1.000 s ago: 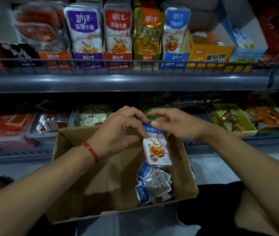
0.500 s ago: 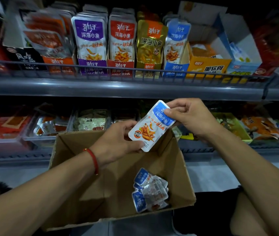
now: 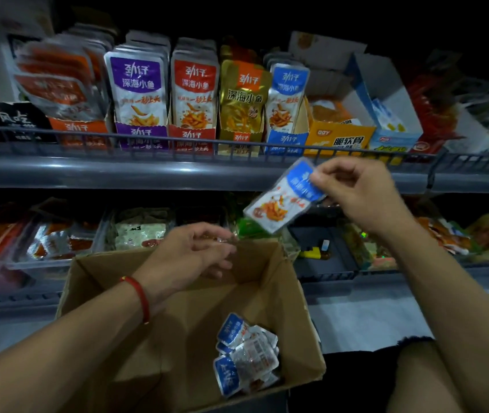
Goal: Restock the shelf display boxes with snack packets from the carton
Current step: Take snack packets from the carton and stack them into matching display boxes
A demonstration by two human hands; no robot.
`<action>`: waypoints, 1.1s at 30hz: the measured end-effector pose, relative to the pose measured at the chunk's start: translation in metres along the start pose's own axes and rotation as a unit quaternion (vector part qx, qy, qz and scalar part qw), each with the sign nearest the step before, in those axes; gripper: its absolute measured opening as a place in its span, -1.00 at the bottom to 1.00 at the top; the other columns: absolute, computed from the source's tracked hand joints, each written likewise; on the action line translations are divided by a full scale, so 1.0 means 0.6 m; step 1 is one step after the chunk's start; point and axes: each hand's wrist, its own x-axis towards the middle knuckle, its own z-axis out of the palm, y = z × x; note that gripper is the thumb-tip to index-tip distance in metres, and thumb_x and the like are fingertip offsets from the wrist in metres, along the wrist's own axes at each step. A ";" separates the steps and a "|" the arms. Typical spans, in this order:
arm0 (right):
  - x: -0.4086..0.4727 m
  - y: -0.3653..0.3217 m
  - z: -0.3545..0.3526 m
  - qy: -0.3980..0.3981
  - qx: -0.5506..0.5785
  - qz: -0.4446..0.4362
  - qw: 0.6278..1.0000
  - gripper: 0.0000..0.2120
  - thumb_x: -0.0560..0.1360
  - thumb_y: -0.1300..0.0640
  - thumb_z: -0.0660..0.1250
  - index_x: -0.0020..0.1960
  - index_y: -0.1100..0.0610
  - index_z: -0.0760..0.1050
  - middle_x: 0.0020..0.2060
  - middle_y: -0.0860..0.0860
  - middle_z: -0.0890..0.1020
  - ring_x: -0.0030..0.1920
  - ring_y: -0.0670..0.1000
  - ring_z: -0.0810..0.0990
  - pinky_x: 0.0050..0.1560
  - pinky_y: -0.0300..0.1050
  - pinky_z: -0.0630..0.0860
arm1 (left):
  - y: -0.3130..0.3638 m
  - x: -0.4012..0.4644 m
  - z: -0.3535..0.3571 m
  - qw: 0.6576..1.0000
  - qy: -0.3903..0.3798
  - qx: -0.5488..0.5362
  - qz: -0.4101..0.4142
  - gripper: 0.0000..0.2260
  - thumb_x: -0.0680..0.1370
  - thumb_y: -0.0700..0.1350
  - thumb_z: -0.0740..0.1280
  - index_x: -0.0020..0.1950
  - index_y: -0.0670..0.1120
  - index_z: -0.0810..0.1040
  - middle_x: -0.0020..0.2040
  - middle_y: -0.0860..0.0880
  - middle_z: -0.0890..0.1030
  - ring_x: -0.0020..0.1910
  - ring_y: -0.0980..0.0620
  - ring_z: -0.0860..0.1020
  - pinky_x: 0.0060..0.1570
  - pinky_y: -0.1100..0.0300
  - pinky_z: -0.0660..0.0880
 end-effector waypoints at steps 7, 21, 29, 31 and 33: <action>0.111 -0.089 -0.117 0.168 -0.200 -0.158 0.952 -0.78 0.63 -0.02 0.34 0.09 0.12 0.63 -0.09 -0.02 0.64 -0.21 -0.18 0.57 -0.21 -0.38 0.50 | 0.004 0.013 -0.005 0.999 0.018 0.038 0.004 -0.83 0.57 -0.34 0.36 0.09 -0.12 0.59 -0.07 -0.11 0.73 -0.17 -0.07 0.69 -0.19 0.05 0.63; 0.251 -0.139 -0.073 0.115 -0.278 -0.192 0.934 -0.75 0.65 0.02 0.31 0.21 0.16 0.57 0.13 0.07 0.64 0.06 -0.08 0.58 0.07 -0.07 0.57 | 0.017 0.014 -0.023 0.999 0.039 0.017 -0.002 -0.72 0.55 -0.45 0.29 0.12 -0.11 0.52 -0.11 -0.17 0.72 -0.24 -0.11 0.64 -0.26 0.04 0.57; 0.257 -0.094 -0.031 0.042 -0.262 -0.138 0.954 -0.83 0.64 0.07 0.32 0.16 0.12 0.56 0.03 -0.01 0.62 0.01 -0.08 0.59 -0.12 -0.29 0.50 | 0.019 0.002 -0.029 0.999 0.040 0.026 -0.007 -0.71 0.55 -0.43 0.31 0.13 -0.07 0.53 -0.10 -0.11 0.73 -0.20 -0.10 0.67 -0.24 0.09 0.60; 0.264 -0.085 -0.026 0.039 -0.268 -0.137 0.953 -0.87 0.63 0.05 0.33 0.12 0.07 0.57 -0.01 -0.04 0.61 -0.01 -0.08 0.58 -0.18 -0.34 0.42 | 0.022 -0.001 -0.028 0.999 0.040 0.023 -0.009 -0.70 0.55 -0.44 0.30 0.13 -0.08 0.53 -0.10 -0.13 0.72 -0.21 -0.09 0.66 -0.24 0.09 0.59; 0.268 -0.079 -0.022 0.029 -0.271 -0.137 0.952 -0.88 0.62 0.05 0.34 0.12 0.05 0.57 -0.01 -0.04 0.61 0.01 -0.07 0.58 -0.14 -0.30 0.45 | 0.024 -0.004 -0.028 0.999 0.039 0.023 -0.011 -0.70 0.55 -0.44 0.30 0.14 -0.08 0.53 -0.10 -0.13 0.72 -0.22 -0.08 0.66 -0.23 0.09 0.59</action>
